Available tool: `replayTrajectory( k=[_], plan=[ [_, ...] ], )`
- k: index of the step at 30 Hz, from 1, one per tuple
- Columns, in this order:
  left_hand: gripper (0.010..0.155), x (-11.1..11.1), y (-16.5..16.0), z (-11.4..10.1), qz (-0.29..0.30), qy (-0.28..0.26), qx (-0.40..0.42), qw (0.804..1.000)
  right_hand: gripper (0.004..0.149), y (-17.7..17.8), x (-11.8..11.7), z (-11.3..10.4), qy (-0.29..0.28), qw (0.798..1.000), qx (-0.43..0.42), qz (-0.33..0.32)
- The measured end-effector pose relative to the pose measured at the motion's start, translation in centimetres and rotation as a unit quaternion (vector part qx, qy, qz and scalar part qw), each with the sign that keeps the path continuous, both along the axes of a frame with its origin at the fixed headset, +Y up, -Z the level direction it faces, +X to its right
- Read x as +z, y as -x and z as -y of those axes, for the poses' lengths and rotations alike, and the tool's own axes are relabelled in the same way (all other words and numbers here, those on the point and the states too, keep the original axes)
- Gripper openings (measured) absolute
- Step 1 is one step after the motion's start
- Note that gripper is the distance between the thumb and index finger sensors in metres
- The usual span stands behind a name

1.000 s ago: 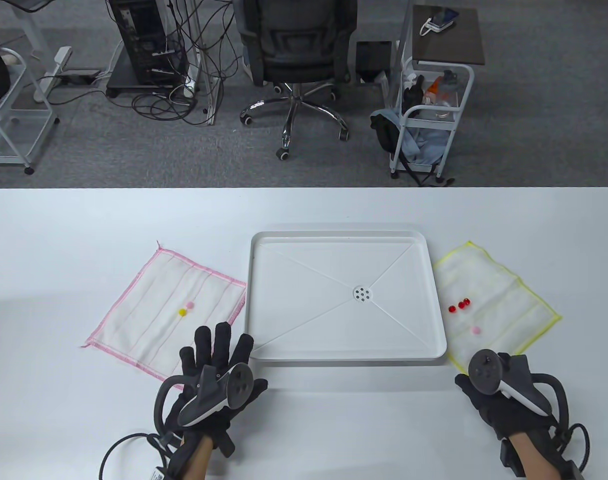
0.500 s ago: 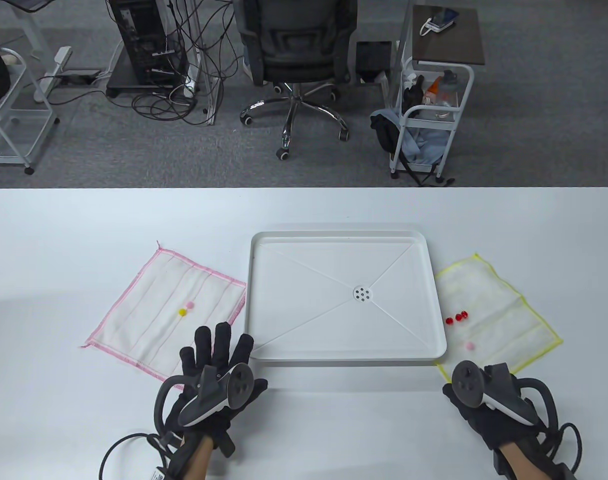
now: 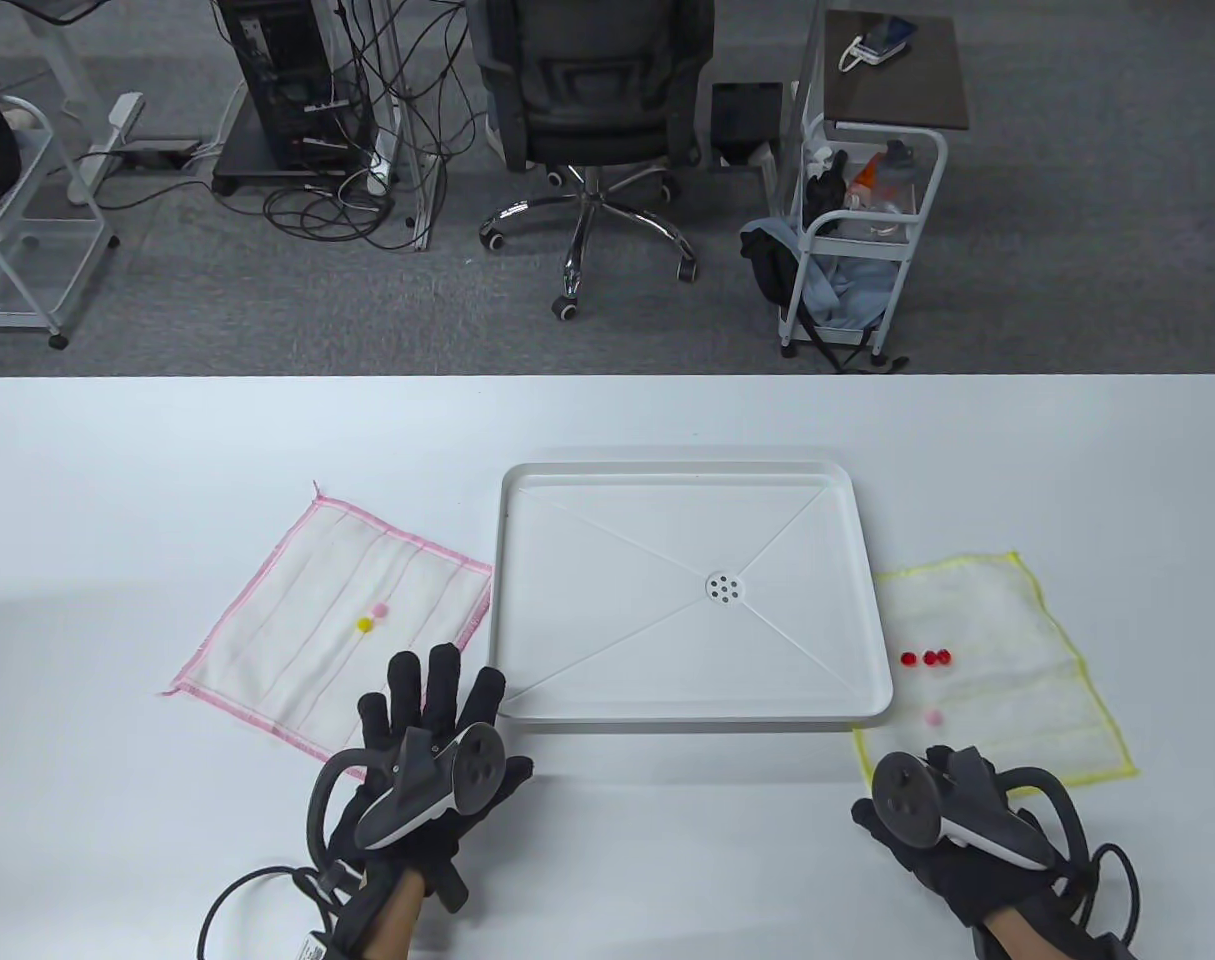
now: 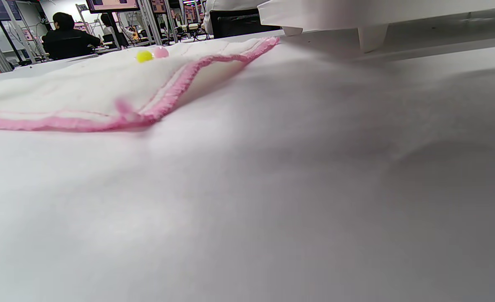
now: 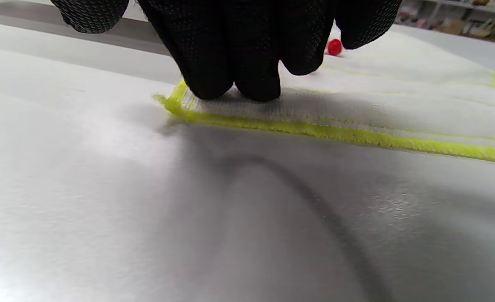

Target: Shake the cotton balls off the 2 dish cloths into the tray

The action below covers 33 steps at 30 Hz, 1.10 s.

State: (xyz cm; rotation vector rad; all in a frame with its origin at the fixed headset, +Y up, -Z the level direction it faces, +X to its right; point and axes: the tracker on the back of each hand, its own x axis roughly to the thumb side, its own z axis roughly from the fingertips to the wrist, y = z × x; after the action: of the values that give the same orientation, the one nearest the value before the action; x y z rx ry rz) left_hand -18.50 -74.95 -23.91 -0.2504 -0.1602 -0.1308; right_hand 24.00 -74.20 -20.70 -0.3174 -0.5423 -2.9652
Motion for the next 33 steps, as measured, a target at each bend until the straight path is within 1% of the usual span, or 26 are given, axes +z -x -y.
replayTrajectory(
  k=[9, 13, 25, 33],
  plan=[
    [0.083, 0.0, 0.1, 0.0, -0.001, -0.005, 0.004, 1.000, 0.062, 0.9, 0.6, -0.1, 0.029, 0.998, -0.042, -0.048],
    [0.083, 0.0, 0.2, 0.1, -0.001, -0.006, 0.006, 1.000, 0.061, 1.2, 0.9, 0.1, 0.059, 0.994, -0.065, -0.070],
    [0.083, 0.0, 0.2, 0.1, 0.002, -0.005, 0.006, 1.000, 0.062, 2.8, 0.8, 1.0, 0.090, 0.989, -0.056, -0.101],
    [0.083, -0.1, 0.1, 0.2, 0.004, 0.001, 0.004, 1.000, 0.063, 5.1, -0.1, 1.4, 0.117, 0.984, -0.050, -0.128]
  ],
)
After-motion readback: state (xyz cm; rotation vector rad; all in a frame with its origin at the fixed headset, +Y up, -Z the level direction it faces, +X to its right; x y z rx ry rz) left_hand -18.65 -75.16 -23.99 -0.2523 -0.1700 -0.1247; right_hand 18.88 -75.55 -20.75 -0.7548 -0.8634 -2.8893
